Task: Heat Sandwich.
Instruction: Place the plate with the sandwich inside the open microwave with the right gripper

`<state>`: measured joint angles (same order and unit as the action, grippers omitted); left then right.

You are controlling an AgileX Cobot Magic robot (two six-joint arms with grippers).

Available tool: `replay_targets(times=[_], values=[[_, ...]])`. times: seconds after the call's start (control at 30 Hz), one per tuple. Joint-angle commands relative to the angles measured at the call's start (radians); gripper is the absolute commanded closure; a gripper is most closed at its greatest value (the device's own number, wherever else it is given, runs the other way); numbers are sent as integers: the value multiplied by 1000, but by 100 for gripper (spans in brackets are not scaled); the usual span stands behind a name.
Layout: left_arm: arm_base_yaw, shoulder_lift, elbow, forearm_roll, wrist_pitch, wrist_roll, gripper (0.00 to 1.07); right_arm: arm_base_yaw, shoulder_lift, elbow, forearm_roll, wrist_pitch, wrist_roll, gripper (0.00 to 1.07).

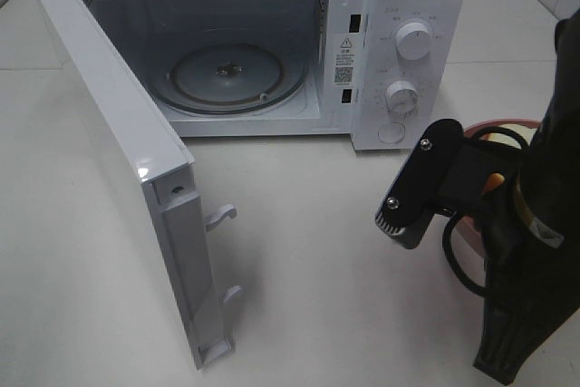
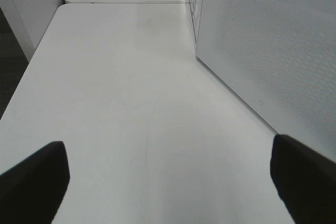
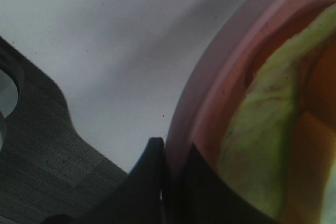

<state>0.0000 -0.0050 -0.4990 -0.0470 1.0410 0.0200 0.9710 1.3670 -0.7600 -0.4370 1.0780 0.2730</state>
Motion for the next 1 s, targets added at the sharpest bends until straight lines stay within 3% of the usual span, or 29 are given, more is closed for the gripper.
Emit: replay_targets(times=[0.03, 0.37, 1.0], values=[[-4, -26, 3, -1, -6, 0, 9, 29, -5, 4, -29, 7, -10, 107], [-4, -26, 3, -1, -6, 0, 9, 101, -5, 4, -29, -1, -93, 107], [-4, -26, 3, -1, -6, 0, 9, 101, -5, 4, -31, -137, -330, 107]])
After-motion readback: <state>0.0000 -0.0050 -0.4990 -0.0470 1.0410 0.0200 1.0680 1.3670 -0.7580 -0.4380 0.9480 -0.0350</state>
